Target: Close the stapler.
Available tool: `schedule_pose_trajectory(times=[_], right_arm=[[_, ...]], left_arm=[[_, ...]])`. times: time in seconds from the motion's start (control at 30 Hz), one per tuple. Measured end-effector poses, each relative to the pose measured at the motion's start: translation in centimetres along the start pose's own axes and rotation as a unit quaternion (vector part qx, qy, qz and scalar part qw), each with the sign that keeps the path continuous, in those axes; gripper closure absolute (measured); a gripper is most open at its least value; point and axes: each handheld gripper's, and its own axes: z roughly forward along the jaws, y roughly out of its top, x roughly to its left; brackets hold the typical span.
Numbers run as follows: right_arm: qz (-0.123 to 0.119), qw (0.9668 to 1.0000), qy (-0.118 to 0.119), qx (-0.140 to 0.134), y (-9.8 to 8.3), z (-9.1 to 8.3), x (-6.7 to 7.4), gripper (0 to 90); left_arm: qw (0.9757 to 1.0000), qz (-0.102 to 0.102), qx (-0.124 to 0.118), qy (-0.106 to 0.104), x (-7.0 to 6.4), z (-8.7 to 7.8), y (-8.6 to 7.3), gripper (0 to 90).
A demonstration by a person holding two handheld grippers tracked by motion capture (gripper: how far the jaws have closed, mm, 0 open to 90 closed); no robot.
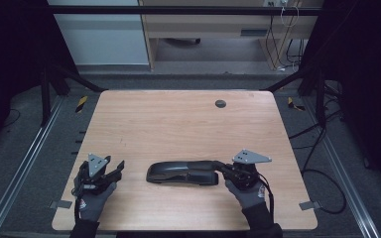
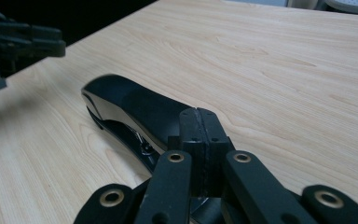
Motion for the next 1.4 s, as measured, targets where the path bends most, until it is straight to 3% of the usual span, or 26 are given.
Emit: schedule_pose_trajectory(times=[0.6,0.87,1.4], right_arm=[[0.007,1.0000,-0.004,0.005,-1.3,0.4,-0.4,90.0],[0.021,0.9998,0.001,0.006,-2.1,0.7,-0.9,90.0],[0.014,0.9998,-0.006,0.012,-2.3,0.9,-0.8,90.0]], left_arm=[[0.9999,-0.010,-0.001,0.012,0.6,-0.3,-0.3,44.4],[0.9998,-0.014,0.000,0.014,0.8,-0.5,-0.3,44.5],[0.9997,-0.018,-0.004,0.018,1.2,-0.8,-0.3,44.5]])
